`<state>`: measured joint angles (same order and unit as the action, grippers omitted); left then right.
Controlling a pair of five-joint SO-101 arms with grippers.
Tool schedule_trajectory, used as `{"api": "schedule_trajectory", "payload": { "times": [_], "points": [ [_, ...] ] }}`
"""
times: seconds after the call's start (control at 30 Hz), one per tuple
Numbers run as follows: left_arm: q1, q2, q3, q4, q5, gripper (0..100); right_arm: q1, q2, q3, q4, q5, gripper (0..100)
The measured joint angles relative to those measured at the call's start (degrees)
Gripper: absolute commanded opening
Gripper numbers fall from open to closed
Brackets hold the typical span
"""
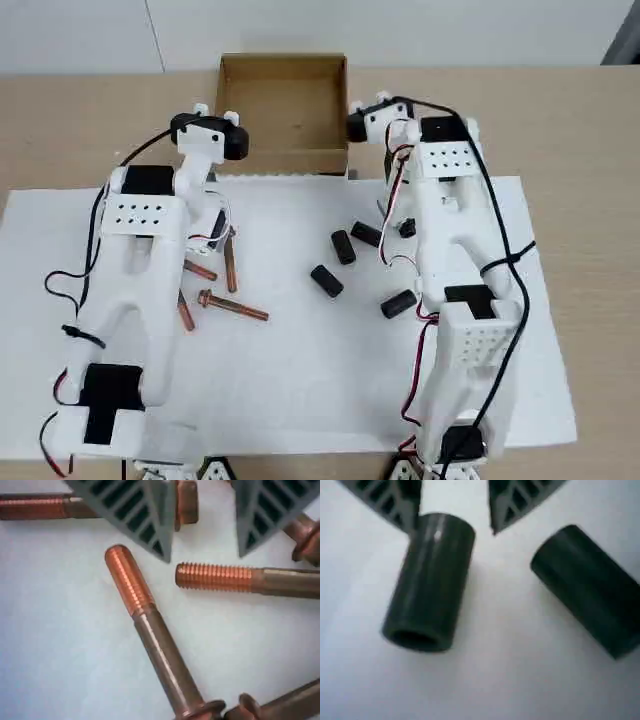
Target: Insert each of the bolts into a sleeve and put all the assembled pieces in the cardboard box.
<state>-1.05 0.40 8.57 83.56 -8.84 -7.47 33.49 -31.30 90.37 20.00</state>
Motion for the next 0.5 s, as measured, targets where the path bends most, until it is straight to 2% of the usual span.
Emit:
{"api": "schedule_trajectory", "payload": {
  "times": [0.5],
  "points": [
    [0.0, 0.0, 0.0, 0.0, 0.0, 9, 0.44, 7.47, -1.76, -4.4, 1.58, 10.0]
  ]
}}
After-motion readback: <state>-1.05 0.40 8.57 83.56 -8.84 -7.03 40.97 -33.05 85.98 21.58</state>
